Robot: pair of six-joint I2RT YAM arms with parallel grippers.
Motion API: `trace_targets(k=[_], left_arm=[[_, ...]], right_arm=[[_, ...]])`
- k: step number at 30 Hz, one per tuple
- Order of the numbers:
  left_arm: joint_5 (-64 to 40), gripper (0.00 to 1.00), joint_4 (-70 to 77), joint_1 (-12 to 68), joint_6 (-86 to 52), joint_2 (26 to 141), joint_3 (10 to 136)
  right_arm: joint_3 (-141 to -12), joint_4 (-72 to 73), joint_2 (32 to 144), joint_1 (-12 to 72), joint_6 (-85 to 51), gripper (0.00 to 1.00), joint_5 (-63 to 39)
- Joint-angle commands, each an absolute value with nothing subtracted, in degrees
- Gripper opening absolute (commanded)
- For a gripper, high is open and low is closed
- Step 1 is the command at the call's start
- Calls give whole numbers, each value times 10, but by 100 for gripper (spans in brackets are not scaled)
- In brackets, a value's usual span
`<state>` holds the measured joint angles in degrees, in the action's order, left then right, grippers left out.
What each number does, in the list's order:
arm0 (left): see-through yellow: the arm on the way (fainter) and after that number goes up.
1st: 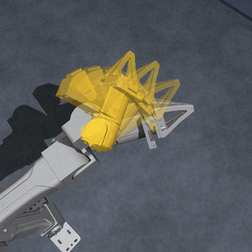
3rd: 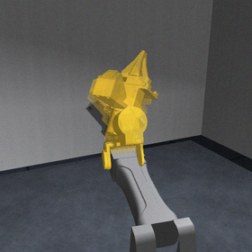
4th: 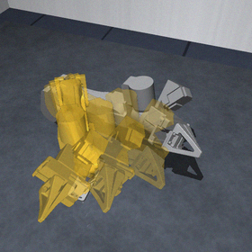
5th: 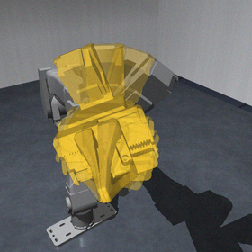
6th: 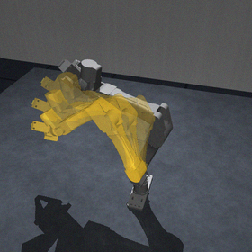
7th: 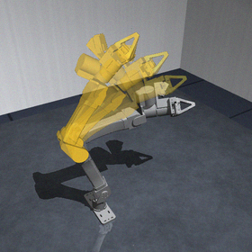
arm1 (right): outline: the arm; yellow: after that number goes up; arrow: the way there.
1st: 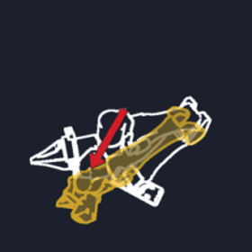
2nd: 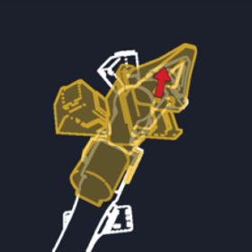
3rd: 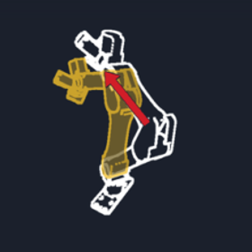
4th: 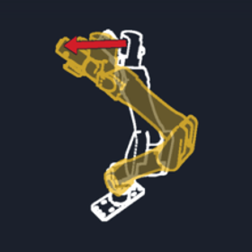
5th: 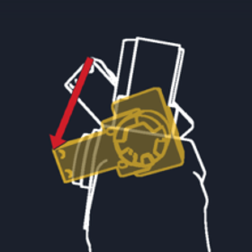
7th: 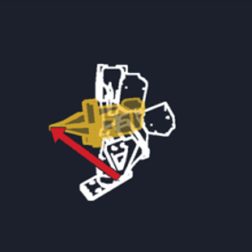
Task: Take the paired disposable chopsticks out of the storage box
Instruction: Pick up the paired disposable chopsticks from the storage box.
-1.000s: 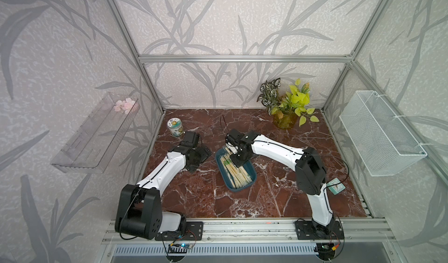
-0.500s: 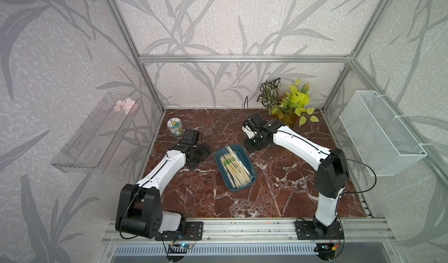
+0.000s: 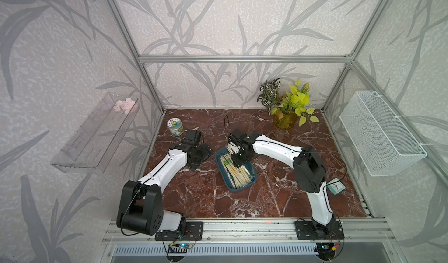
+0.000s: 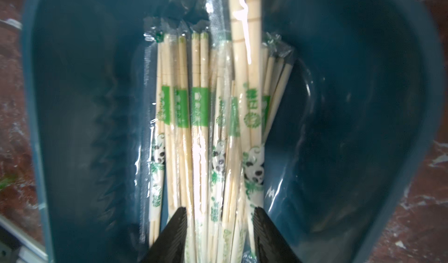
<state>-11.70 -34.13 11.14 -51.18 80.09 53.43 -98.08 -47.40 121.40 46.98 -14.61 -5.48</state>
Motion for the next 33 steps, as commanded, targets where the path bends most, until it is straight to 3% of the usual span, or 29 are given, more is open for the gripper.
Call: trace_targets(k=[1,11,20,33], left_arm=[[-117,99,-355,113,-513,804,541],[-120,99,-359,112,-509,806,539],[-128,99,-352,112,-508,809,541],[-132,99,-351,113,-499,809,555]], right_arm=[[-1010,-463,1225,468,-128,47,-9],[-1079,-476,1296,468,-119,46,-1],[-1074,-475,1278,468,-123,15,-8],[-1065,-474,1174,464,-147,6,-10]])
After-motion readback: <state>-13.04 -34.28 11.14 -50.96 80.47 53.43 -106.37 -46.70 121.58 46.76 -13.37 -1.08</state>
